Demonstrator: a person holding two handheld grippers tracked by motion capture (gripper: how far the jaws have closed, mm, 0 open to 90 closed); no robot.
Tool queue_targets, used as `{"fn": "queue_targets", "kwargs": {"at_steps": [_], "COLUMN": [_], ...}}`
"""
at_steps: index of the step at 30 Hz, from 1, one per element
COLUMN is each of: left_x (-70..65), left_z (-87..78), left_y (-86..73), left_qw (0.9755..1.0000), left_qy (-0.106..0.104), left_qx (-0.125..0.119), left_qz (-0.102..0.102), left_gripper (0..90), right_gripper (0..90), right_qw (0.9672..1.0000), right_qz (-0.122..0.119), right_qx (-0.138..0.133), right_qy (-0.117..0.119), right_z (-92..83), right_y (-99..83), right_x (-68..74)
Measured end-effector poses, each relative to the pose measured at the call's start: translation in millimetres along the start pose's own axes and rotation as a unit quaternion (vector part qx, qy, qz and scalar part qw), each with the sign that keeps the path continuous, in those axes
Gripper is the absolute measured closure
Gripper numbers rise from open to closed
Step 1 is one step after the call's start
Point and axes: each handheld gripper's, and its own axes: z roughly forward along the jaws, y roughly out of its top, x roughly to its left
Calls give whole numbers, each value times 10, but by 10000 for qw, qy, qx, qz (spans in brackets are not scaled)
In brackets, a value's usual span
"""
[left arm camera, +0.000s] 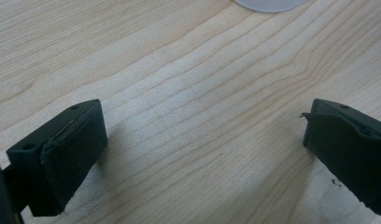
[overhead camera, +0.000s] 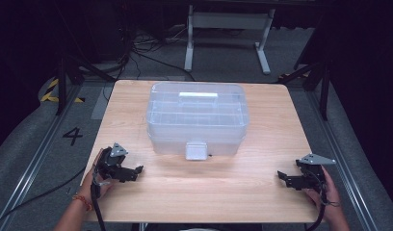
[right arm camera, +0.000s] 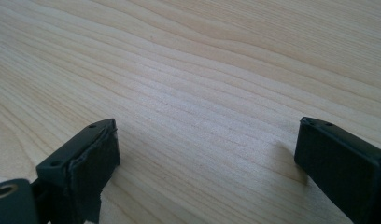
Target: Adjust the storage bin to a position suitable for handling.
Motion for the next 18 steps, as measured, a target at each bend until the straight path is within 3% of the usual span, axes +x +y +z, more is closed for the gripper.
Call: {"fn": "queue_targets", "kwargs": {"at_steps": [9, 12, 18], "left_x": [-7, 14, 22], "left_z": [2, 3, 0], "left_y": [-1, 12, 15], "left_qw": [10000, 9999, 9998], "left_qy": [-34, -86, -92], "left_qx": [-4, 35, 47], "left_qz": [-28, 98, 150], "left_gripper": [5, 4, 5], "right_gripper": [71, 71, 57], "right_qw": [10000, 10000, 10000], "right_qz": [-24, -36, -46], "right_qx": [-1, -1, 23], "right_qy": [26, 38, 58], "right_z": [-3, -2, 15], "right_y": [-3, -2, 13], "right_x": [-4, -7, -2]}}
